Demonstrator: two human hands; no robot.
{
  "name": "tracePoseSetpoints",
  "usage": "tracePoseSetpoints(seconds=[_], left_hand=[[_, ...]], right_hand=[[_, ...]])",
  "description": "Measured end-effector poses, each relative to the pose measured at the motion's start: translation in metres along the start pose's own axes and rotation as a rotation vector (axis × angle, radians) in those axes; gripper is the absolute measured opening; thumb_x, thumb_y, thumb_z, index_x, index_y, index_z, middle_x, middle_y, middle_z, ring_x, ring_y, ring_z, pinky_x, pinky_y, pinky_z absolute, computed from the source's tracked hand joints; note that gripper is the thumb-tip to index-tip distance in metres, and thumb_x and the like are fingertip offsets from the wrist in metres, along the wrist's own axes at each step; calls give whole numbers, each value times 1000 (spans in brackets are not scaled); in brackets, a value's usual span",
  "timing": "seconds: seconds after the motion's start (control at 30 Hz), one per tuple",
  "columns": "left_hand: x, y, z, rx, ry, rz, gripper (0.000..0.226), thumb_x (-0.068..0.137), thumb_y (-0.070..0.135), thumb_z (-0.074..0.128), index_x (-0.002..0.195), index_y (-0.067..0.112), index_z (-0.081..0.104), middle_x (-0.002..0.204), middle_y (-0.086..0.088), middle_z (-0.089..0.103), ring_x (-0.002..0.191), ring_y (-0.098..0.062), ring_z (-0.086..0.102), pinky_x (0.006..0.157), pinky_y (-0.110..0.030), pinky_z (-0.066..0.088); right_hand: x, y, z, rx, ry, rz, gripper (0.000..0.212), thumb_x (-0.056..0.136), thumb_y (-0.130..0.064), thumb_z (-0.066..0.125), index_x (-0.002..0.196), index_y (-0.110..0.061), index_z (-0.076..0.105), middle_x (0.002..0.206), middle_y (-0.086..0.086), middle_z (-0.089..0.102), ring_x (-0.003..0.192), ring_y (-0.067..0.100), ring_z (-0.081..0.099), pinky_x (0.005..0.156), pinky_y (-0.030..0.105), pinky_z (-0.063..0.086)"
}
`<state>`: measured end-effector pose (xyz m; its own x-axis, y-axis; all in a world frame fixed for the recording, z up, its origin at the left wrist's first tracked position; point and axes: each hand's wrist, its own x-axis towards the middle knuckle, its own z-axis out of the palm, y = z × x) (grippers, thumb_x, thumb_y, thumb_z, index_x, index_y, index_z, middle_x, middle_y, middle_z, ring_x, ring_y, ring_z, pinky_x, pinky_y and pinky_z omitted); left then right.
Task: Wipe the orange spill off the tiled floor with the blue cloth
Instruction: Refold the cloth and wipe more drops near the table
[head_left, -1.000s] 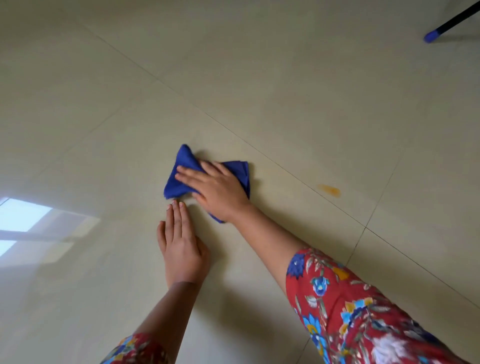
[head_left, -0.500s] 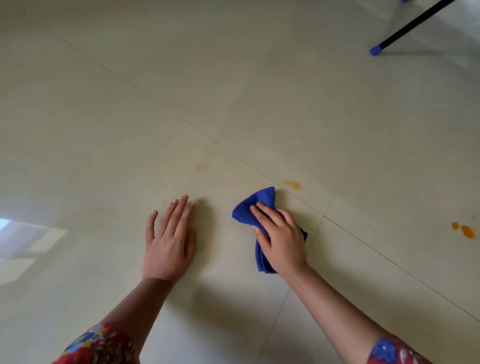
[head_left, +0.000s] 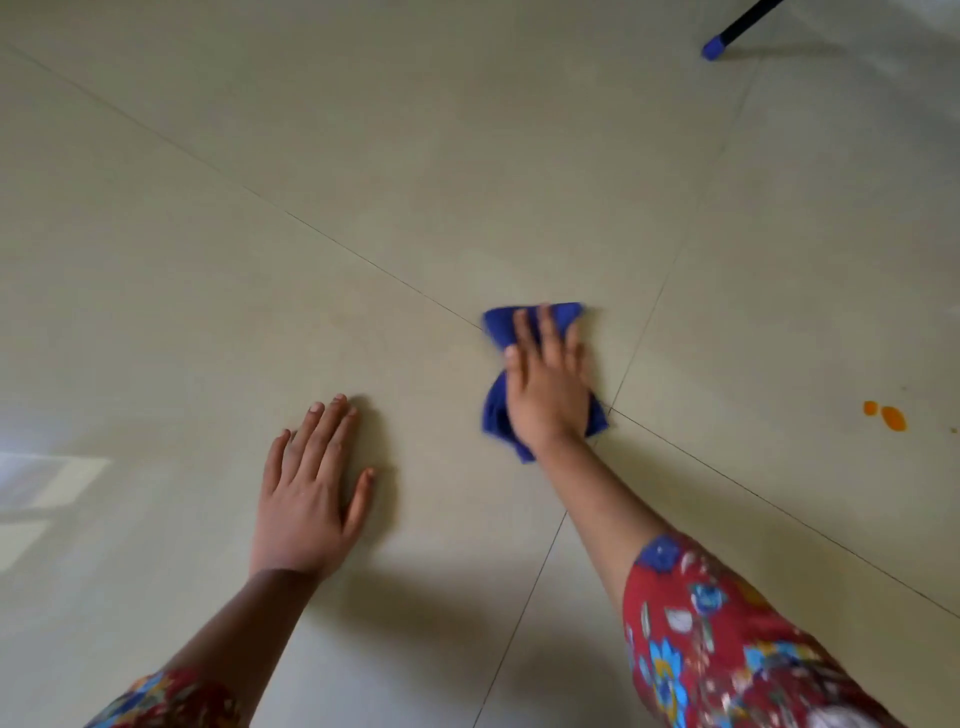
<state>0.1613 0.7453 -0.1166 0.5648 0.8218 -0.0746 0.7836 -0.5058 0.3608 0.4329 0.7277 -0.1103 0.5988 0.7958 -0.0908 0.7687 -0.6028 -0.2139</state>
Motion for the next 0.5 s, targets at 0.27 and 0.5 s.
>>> tracePoseSetpoints(seconds=[0.27, 0.5], left_hand=[[0, 4, -2, 0, -17, -11, 64, 96, 43, 30, 153, 16, 24, 160, 0, 21, 149, -17, 13, 120, -42, 12], [0, 4, 1, 18, -13, -32, 64, 96, 43, 28, 154, 16, 21, 161, -1, 20, 149, -19, 13, 121, -41, 10]], right_hand=[[-60, 86, -7, -102, -29, -92, 53, 98, -43, 22, 149, -32, 33, 159, -4, 27, 140, 34, 33, 115, 50, 22], [40, -10, 9, -20, 4, -98, 53, 99, -41, 22, 151, -28, 30, 160, -2, 23, 145, 33, 22, 118, 45, 11]])
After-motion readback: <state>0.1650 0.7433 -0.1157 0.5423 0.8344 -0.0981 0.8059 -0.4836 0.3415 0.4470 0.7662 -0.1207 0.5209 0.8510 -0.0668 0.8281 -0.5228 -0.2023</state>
